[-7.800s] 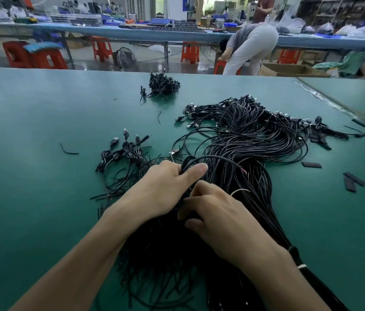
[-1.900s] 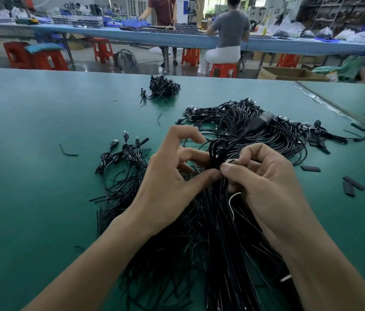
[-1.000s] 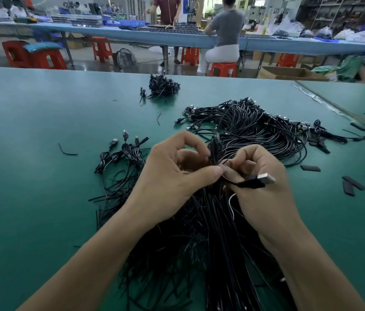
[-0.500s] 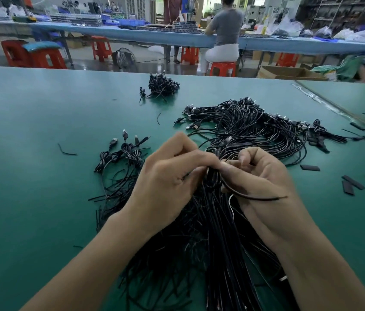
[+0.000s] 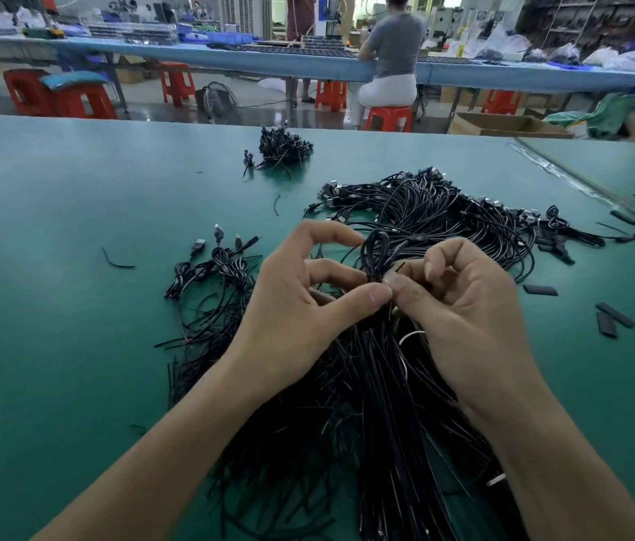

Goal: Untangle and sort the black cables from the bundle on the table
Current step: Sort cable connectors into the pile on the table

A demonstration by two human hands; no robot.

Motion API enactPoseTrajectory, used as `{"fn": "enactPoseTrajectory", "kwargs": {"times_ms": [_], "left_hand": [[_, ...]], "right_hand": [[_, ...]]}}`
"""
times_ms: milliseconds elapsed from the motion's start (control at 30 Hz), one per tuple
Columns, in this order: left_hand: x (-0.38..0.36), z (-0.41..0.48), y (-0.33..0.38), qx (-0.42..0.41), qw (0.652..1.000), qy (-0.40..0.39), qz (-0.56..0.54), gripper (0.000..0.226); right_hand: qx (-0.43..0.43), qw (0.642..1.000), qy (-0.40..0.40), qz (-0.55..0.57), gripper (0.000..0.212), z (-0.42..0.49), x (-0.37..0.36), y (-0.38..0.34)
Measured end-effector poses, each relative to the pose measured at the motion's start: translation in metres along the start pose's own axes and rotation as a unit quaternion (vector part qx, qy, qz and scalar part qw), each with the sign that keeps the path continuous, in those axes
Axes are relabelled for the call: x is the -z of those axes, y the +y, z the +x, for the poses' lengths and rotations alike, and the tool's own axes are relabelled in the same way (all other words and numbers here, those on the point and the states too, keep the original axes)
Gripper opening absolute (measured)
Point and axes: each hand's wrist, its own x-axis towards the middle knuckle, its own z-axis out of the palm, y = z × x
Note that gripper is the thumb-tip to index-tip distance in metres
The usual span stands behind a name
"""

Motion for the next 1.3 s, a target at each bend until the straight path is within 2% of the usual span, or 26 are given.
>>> {"fn": "enactPoseTrajectory", "kwargs": {"times_ms": [133, 200, 367, 467, 533, 667, 767, 933, 1033, 1167, 1233, 1300], "left_hand": [[0.005, 0.003, -0.005, 0.006, 0.996, -0.017, 0.083, 0.052], [0.005, 0.004, -0.007, 0.019, 0.996, -0.028, 0.088, 0.054], [0.008, 0.007, -0.007, 0.002, 0.994, -0.095, 0.058, 0.029], [0.011, 0.008, -0.009, -0.037, 0.989, -0.037, 0.136, 0.026], [0.009, 0.007, -0.009, -0.055, 0.988, -0.011, 0.141, 0.023], [0.004, 0.004, -0.006, -0.101, 0.982, -0.009, 0.158, 0.029], [0.004, 0.002, -0.005, -0.1, 0.984, -0.011, 0.147, 0.029], [0.003, 0.0, -0.001, -0.049, 0.996, -0.012, 0.076, 0.029], [-0.002, 0.0, 0.002, -0.043, 0.998, 0.003, 0.044, 0.006], [0.001, 0.002, -0.004, -0.022, 1.0, -0.016, -0.007, 0.051], [0.004, 0.002, -0.007, -0.042, 0.998, -0.021, 0.042, 0.063], [0.006, 0.003, -0.009, -0.076, 0.987, -0.023, 0.138, 0.064]], "right_hand": [[0.015, 0.998, 0.021, -0.062, 0.038, -0.001, -0.001, 0.004], [0.03, 0.992, 0.029, -0.116, 0.038, -0.003, -0.003, 0.006], [0.035, 0.981, 0.027, -0.191, 0.031, -0.006, -0.006, 0.006], [0.008, 0.989, 0.019, -0.144, 0.031, -0.004, -0.008, 0.006], [-0.014, 0.995, 0.018, -0.094, 0.036, -0.003, -0.007, 0.008], [-0.024, 0.998, 0.021, -0.054, 0.03, -0.001, -0.006, 0.01], [-0.025, 0.999, 0.01, 0.019, 0.037, 0.001, -0.003, 0.008], [0.0, 1.0, -0.015, 0.02, 0.039, 0.001, -0.001, 0.007], [0.001, 1.0, -0.012, -0.026, 0.04, -0.001, -0.001, 0.006], [-0.001, 0.999, 0.006, -0.048, 0.042, -0.001, -0.002, 0.007], [-0.02, 0.999, 0.011, -0.037, 0.042, -0.001, -0.003, 0.008], [-0.044, 0.999, 0.013, -0.016, 0.042, -0.001, -0.004, 0.008]]}}
